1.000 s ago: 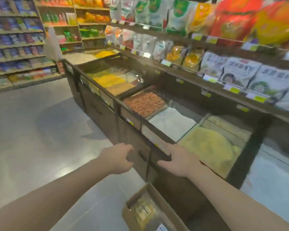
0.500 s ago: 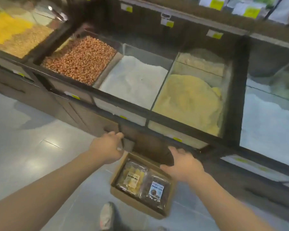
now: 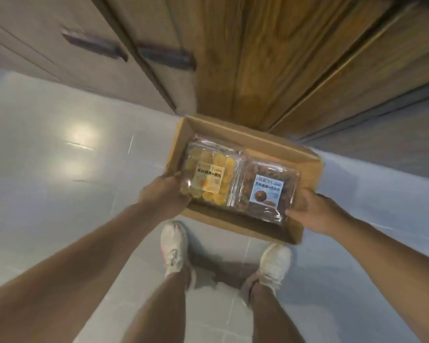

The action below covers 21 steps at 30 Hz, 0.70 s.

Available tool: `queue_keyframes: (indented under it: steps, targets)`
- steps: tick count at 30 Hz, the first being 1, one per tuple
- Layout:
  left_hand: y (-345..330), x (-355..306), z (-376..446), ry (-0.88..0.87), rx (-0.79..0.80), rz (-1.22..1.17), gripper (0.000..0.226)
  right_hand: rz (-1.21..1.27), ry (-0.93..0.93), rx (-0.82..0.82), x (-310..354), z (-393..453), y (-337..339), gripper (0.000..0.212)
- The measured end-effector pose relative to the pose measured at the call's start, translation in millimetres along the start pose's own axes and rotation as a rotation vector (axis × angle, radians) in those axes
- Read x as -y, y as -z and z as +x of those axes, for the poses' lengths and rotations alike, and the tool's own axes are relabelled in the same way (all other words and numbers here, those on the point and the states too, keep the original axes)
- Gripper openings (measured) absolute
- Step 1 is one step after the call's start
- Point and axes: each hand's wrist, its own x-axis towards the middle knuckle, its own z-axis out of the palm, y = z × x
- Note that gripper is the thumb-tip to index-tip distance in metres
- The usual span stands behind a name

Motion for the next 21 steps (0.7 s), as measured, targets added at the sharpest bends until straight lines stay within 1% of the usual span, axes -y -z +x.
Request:
queue_keyframes:
  steps: [4,7,8,9,10,11,12,13,14,15,16,19,21]
  targets:
    - [-57,15,61,-0.001,-0.061,-0.068,0.051,0.172,-0.080,-0.056,-14,78,-63,0.067]
    - [-85,19,101,0.037,0.004,-0.156,0.056,0.388,-0.155,-0.135,-20,117,-95,0.054]
    - [-91,20,113,0.071,0.010,-0.188,0.060,0.460,-0.175,-0.150,-22,128,-105,0.058]
    - [-95,21,125,0.120,0.008,-0.227,0.067,0.539,-0.204,-0.149,-24,138,-115,0.067]
    - [-98,20,136,0.173,0.002,-0.289,0.076,0.601,-0.246,-0.141,-23,146,-123,0.080]
    - [-100,21,147,0.252,0.003,-0.402,0.085,0.643,-0.287,-0.128,-21,153,-131,0.094]
    - [-103,20,155,0.342,0.009,-0.547,0.087,0.652,-0.327,-0.121,-20,160,-138,0.106]
    - [-107,21,164,0.418,0.027,-0.673,0.079,0.639,-0.360,-0.132,-19,167,-145,0.112]
    - [-111,21,170,0.464,0.049,-0.752,0.065,0.622,-0.390,-0.154,-17,171,-150,0.115]
    - [-115,23,175,0.485,0.056,-0.790,0.057,0.626,-0.416,-0.184,-15,173,-153,0.114]
    - [-118,23,177,0.490,0.058,-0.799,0.058,0.625,-0.446,-0.217,-13,175,-154,0.113]
    - [-119,19,176,0.464,0.038,-0.764,0.078,0.688,-0.485,-0.243,-8,176,-149,0.110]
    - [-111,16,171,0.456,0.020,-0.772,0.084,0.751,-0.484,-0.220,-7,171,-142,0.120]
